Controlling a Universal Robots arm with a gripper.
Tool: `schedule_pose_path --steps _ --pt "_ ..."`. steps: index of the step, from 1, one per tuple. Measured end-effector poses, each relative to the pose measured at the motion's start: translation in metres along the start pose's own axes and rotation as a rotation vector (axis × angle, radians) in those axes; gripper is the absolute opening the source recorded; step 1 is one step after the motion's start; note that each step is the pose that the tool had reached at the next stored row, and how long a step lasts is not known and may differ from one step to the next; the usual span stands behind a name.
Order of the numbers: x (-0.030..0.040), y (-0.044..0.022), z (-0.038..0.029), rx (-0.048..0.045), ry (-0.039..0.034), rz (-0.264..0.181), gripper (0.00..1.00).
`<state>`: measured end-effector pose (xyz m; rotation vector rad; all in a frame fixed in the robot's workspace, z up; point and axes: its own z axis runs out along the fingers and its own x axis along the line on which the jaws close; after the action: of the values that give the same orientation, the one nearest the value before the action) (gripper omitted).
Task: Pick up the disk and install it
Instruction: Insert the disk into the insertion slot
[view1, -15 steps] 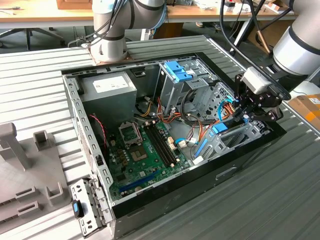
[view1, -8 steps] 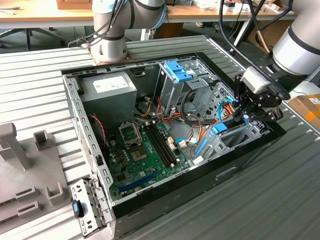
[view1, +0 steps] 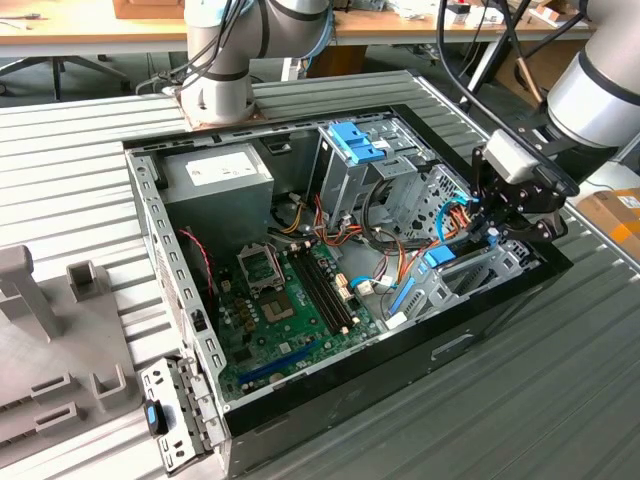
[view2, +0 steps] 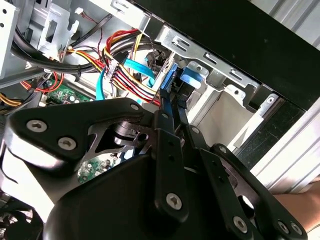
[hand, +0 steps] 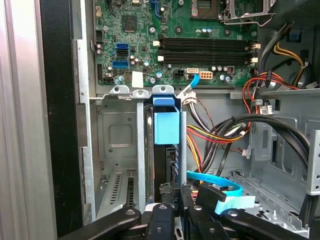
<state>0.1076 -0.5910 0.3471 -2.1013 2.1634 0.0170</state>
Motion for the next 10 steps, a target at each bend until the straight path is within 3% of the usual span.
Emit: schedule_pose_path --steps 10 --pt "0.0004 0.0008 0.0041 0.0002 0.0010 0.002 0.17"
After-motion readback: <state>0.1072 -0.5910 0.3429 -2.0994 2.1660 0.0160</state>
